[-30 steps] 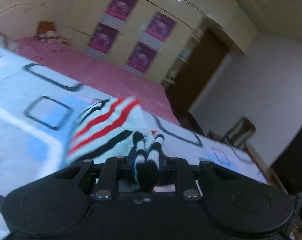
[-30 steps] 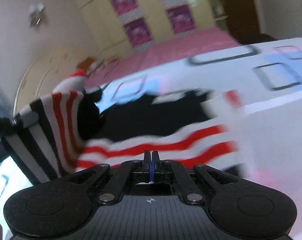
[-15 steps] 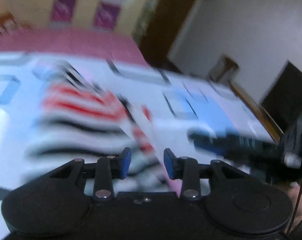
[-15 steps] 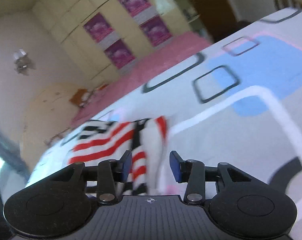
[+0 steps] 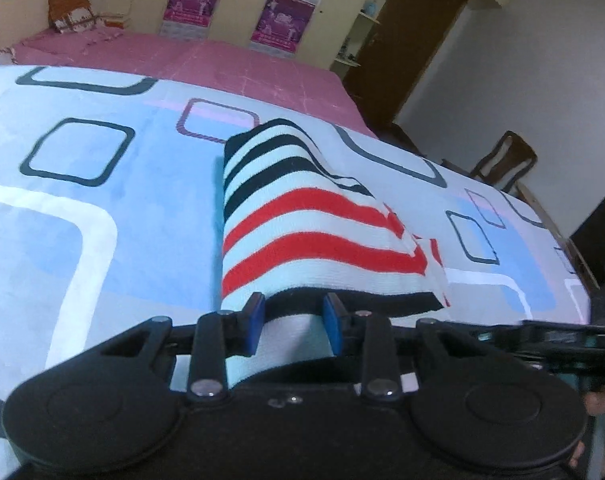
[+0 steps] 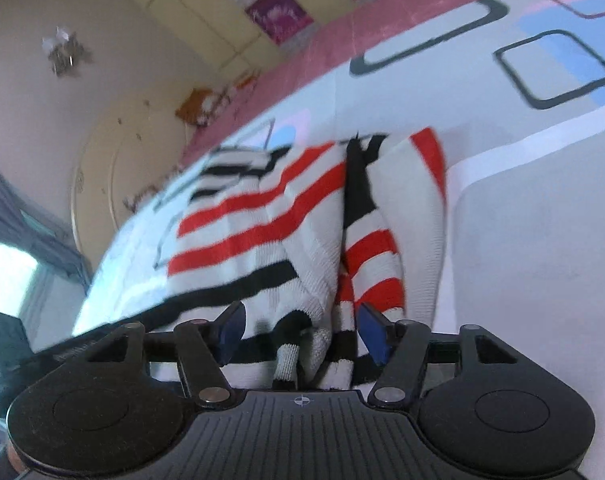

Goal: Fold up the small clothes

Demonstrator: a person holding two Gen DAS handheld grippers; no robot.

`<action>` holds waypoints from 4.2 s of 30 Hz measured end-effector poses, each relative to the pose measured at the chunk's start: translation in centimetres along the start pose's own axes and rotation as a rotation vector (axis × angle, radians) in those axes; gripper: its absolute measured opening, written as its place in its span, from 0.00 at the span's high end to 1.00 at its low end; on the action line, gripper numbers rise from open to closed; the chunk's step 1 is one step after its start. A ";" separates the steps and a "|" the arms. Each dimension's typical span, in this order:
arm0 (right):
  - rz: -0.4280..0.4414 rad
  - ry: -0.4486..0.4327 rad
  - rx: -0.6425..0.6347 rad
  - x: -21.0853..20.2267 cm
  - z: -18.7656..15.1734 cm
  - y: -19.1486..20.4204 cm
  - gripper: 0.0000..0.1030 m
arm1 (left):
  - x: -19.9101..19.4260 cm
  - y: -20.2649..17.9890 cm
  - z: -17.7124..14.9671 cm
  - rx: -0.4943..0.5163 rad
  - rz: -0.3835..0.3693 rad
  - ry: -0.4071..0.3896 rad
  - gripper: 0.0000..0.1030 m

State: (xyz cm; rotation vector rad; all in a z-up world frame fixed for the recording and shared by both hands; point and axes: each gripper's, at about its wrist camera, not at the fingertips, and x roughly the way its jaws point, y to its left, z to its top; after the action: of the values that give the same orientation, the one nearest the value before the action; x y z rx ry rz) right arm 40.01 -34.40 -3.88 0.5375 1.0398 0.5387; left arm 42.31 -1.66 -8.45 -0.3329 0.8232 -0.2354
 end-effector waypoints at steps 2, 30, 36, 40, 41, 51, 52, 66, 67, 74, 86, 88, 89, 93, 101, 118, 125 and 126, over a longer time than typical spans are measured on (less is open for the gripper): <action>-0.022 0.029 -0.019 1.0 0.0 0.3 0.41 | 0.3 0.7 0.2 -0.001 -0.025 0.015 0.69; -0.094 -0.197 0.032 -2.8 0.3 -2.8 0.49 | 2.5 -1.6 4.4 0.215 -0.109 0.057 0.71; -0.105 -0.184 0.054 0.5 4.7 -3.7 0.91 | 6.0 -1.3 5.3 0.208 -0.119 0.102 0.71; -0.148 -0.280 -0.118 -1.0 4.3 -1.8 0.91 | 7.3 -2.2 4.8 0.265 -0.129 0.081 0.71; -0.175 -0.256 -0.123 -0.4 4.1 -2.1 0.91 | 7.8 -2.4 4.6 0.280 -0.122 0.083 0.69; -0.263 -0.191 -0.077 1.4 2.6 -4.0 0.91 | 9.5 -2.3 5.2 0.326 -0.139 0.088 0.68; -0.259 -0.187 -0.065 1.4 2.9 -4.1 0.91 | 9.3 -2.6 5.2 0.338 -0.128 0.090 0.68; -0.377 -0.105 -0.342 1.8 1.7 0.8 0.67 | 6.3 -5.3 1.7 0.479 -0.110 0.077 0.69; -0.360 -0.101 -0.282 1.5 2.1 0.3 0.67 | 6.2 -5.4 1.7 0.485 -0.103 0.076 0.70; -0.299 -0.148 -0.424 -3.1 -0.8 4.8 0.79 | 0.3 -4.7 0.4 0.441 -0.165 0.023 0.76; -0.358 -0.016 -0.463 -3.1 -9.6 2.6 0.86 | -1.4 -4.0 -5.3 0.427 -0.097 0.110 0.76; -0.363 -0.022 -0.453 -2.9 -9.5 2.4 0.86 | -1.1 -4.2 -5.5 0.443 -0.085 0.107 0.76; -0.369 -0.022 -0.459 -2.9 -9.6 2.4 0.86 | -1.1 -4.3 -5.6 0.459 -0.080 0.108 0.76; -0.379 0.001 -0.462 -3.7 -9.0 3.1 0.86 | -1.8 -4.4 -4.9 0.473 -0.090 0.110 0.75; -0.365 -0.187 -0.477 -3.7 -5.3 6.3 0.86 | -0.3 -5.7 -1.2 0.435 -0.089 0.020 0.62; -0.449 -0.114 -0.503 -0.5 -6.4 4.7 0.86 | 1.6 -7.5 -2.3 0.493 0.037 0.081 0.59; -0.400 -0.113 -0.551 -0.5 -6.4 3.8 0.87 | 1.7 -8.1 -2.7 0.486 0.085 0.070 0.58; -0.390 -0.110 -0.551 -0.5 -6.2 3.7 0.87 | 1.8 -8.3 -2.7 0.490 0.095 0.070 0.58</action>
State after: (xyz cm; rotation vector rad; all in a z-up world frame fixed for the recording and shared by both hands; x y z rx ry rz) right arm 33.58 -31.01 -3.69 -0.1232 0.8159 0.4168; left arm 40.79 -10.47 -8.22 0.1744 0.8193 -0.3517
